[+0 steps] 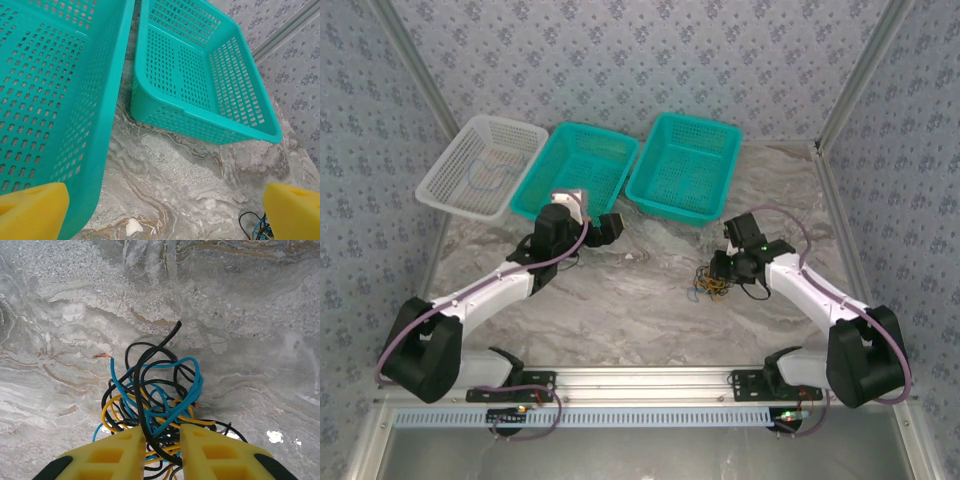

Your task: Untangle the cables

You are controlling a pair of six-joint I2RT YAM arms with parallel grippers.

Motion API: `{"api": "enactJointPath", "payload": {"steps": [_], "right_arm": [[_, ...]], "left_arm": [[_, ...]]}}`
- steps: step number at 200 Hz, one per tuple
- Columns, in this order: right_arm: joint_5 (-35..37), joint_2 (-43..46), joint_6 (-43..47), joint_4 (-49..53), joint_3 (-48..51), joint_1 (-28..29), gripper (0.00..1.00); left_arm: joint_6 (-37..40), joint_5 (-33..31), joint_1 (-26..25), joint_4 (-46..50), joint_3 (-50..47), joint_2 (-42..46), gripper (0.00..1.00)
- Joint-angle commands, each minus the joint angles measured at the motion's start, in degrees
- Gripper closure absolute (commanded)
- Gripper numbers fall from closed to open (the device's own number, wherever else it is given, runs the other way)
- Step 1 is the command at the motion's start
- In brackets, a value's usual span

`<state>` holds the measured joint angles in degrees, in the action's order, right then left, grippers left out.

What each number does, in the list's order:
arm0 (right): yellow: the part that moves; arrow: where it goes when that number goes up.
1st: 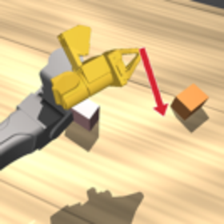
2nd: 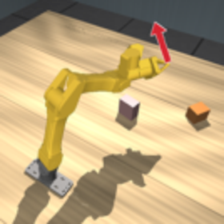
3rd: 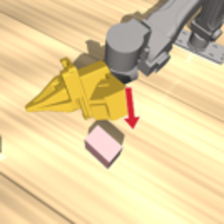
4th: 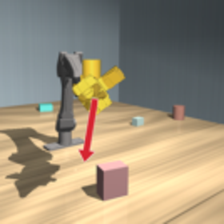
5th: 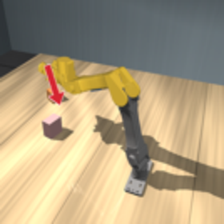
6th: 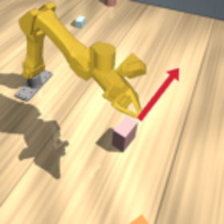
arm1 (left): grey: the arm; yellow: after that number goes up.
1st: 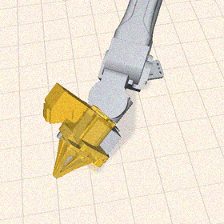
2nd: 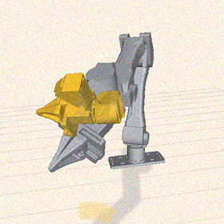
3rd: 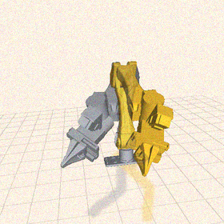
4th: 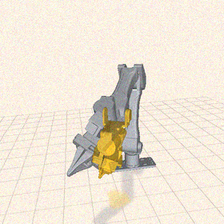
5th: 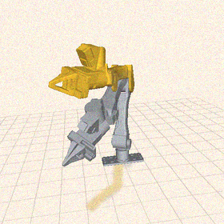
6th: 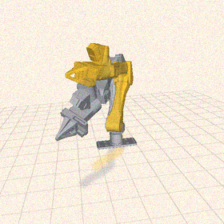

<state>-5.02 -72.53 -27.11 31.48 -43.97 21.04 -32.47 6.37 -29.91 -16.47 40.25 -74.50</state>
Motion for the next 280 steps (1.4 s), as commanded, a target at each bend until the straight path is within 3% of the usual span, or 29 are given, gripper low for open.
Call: {"api": "enactJointPath", "payload": {"steps": [1, 78, 133, 156, 187, 213, 246, 280], "right_arm": [[2.0, 1.2, 0.9, 0.4, 0.3, 0.6, 0.79], [-1.3, 7.0, 5.8, -2.3, 0.6, 2.1, 1.0], [-13.5, 9.3, 9.7, -11.5, 1.5, 3.7, 1.0], [-17.5, 8.4, 9.8, -15.8, 1.9, 4.2, 1.0], [-20.3, 5.6, 8.5, -21.4, 1.8, 5.9, 1.0], [-20.2, 3.1, 7.1, -24.8, 0.9, 7.7, 1.0], [-24.7, 0.8, 1.9, -31.7, -0.7, 8.3, 1.0], [-25.5, -0.6, -2.1, -35.5, -1.8, 8.5, 1.0]], "left_arm": [[-0.4, 1.0, -0.1, -0.1, 2.1, -0.6, 0.01], [-0.8, 0.8, 0.0, -1.0, 2.2, -1.5, 0.0], [-0.6, 1.4, -0.1, -1.2, 3.1, -3.8, 0.0], [0.5, 2.6, -0.1, 2.9, 5.4, -5.0, 0.01], [1.8, 7.2, -0.2, 0.6, 4.6, -5.3, 0.01], [7.3, 10.4, -1.3, 1.4, 4.8, -5.2, 0.01], [20.3, 10.9, -4.4, 11.4, 8.3, -4.1, 0.01], [21.2, 19.8, -5.4, 3.6, 4.9, -3.4, 0.01]]}}
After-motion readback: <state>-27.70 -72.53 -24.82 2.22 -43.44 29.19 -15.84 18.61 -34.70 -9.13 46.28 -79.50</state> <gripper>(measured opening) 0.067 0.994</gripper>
